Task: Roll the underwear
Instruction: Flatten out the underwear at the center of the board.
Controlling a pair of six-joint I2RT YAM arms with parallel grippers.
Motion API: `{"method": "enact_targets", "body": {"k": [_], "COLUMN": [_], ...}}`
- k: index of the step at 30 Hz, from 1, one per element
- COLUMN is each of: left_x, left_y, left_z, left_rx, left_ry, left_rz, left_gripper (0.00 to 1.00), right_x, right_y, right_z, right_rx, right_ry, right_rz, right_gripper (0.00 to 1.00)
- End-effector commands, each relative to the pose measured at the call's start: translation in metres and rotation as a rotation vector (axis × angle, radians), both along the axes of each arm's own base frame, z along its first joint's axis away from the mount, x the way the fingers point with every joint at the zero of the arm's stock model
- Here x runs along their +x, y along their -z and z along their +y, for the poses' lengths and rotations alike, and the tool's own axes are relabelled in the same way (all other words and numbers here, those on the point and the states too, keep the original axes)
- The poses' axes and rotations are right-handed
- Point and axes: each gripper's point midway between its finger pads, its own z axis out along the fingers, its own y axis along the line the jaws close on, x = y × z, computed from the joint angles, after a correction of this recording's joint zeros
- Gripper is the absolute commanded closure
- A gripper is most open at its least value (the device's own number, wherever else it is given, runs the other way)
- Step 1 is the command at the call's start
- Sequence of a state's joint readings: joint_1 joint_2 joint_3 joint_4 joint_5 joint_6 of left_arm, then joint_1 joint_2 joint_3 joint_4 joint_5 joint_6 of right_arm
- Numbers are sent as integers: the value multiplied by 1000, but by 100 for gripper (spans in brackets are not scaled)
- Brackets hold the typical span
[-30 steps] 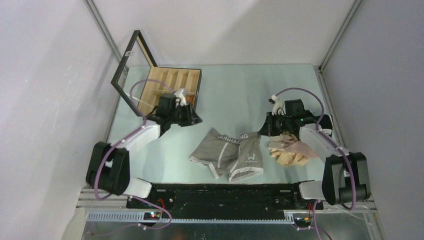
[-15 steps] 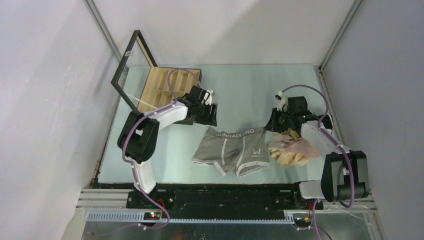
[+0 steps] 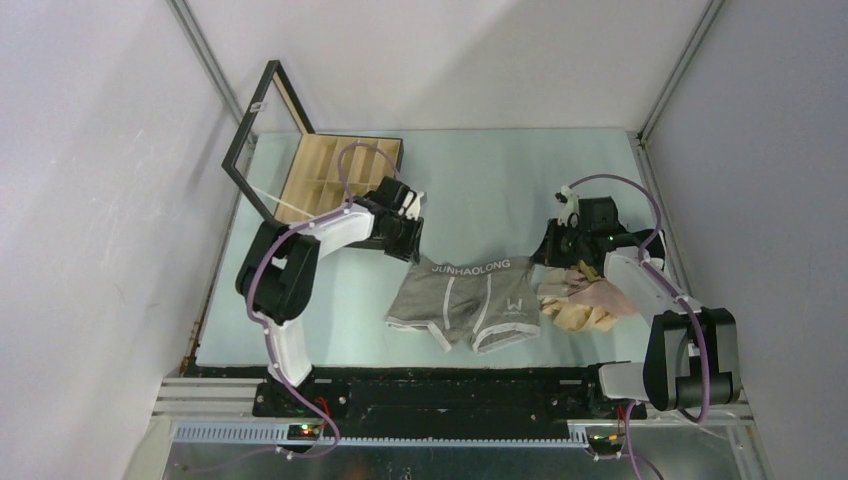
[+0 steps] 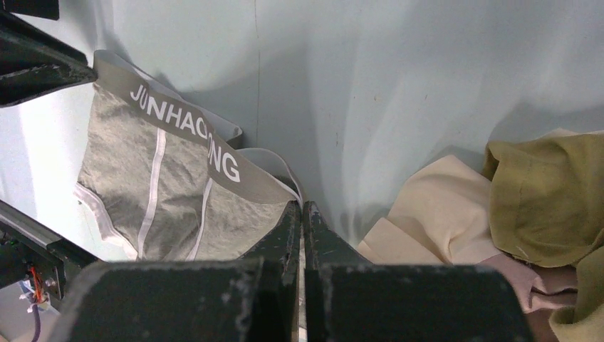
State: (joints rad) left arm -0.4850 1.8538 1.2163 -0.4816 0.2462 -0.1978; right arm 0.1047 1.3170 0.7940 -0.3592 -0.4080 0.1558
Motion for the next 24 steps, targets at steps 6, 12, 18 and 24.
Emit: {"method": "enact_targets", "body": {"k": [6,12,18,24], "left_x": [20,24,32,45], "left_y": [13,9,7,3], "left_z": [-10,-12,18,58], "left_rx": [10,-5,103,241], "left_ry": [30,42,-21,-103], "left_rz": [4,-8,-65,-158], "left_gripper": [65,94,100,100], "right_x": [9,16,44,71], "right_y": [0,4,9,27], "right_z": [0,-1,-2,-2], "right_rx": [11,7,-25,-69], "right_ry": [11,16,19,-16], "right_rz": [-24,-14,0,12], "right_gripper": [100,100,100,100]}}
